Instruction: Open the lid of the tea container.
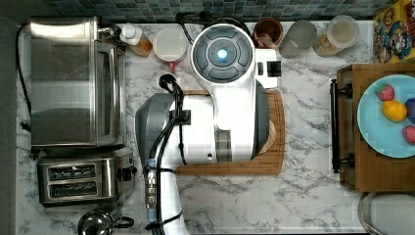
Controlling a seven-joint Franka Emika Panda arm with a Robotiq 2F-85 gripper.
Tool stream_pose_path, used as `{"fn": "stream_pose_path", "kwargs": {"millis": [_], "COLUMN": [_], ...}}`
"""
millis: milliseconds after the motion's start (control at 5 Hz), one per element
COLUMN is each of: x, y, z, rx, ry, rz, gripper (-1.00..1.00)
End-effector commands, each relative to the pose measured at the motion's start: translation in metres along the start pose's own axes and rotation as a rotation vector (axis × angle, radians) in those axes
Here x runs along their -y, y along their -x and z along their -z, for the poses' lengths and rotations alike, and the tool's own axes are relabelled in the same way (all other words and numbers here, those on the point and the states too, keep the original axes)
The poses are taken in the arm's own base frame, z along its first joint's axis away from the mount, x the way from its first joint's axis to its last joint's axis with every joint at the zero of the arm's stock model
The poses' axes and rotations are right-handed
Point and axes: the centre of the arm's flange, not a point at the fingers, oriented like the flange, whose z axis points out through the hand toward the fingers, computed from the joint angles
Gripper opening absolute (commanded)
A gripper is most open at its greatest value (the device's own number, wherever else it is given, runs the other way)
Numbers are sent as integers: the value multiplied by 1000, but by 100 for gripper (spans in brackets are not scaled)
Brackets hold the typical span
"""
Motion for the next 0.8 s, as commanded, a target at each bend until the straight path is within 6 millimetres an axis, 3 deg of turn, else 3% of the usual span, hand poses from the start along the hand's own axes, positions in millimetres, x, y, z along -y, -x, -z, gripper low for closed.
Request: {"fn": "stream_pose_path", "kwargs": {"millis": [200,400,600,800], "x": [3,-10,-39,-68], "y": [3,5,5,4], "z": [1,-24,-57,-76], "rx": [-2,-11,29,47], "ry": [-3,62,91,101], "rz": [8,11,-33,-100], "gripper": [-100,-100,-100,-100]}}
